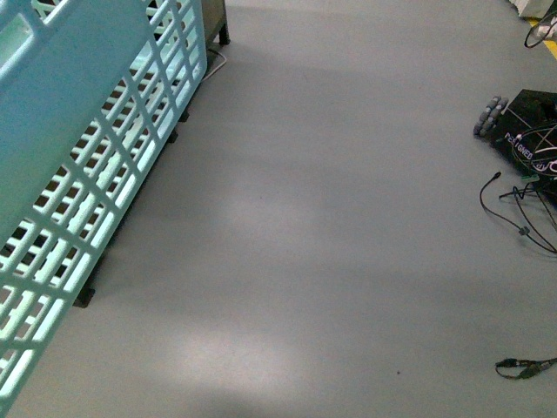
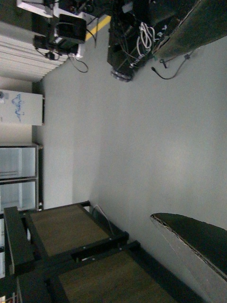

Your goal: Pick lemon and mango into basket

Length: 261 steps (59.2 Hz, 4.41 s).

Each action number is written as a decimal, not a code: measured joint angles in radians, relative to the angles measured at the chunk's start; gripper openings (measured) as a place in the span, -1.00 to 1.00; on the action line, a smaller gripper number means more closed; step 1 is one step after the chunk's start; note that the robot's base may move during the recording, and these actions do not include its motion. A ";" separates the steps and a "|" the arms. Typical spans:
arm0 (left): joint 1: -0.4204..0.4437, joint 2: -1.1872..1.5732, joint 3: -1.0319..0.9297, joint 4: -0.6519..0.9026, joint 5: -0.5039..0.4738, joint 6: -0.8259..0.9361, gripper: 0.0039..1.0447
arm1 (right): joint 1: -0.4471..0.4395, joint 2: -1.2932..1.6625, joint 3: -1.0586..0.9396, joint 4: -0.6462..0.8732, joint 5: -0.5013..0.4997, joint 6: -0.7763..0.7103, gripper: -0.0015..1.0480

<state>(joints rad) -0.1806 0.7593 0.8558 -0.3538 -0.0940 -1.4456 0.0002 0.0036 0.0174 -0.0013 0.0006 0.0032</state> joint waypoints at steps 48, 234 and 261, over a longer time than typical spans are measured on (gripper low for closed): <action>0.000 0.000 0.001 0.000 0.000 0.000 -0.88 | 0.000 0.000 0.000 0.000 0.000 0.000 0.83; -0.002 0.000 0.005 0.000 0.005 -0.008 -0.88 | 0.000 -0.001 0.000 0.000 0.002 0.000 0.83; -0.001 -0.001 0.006 0.000 -0.005 -0.006 -0.88 | 0.000 -0.001 0.000 0.000 0.000 0.000 0.83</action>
<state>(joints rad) -0.1818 0.7582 0.8616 -0.3542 -0.0986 -1.4513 0.0002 0.0029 0.0174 -0.0010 0.0002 0.0029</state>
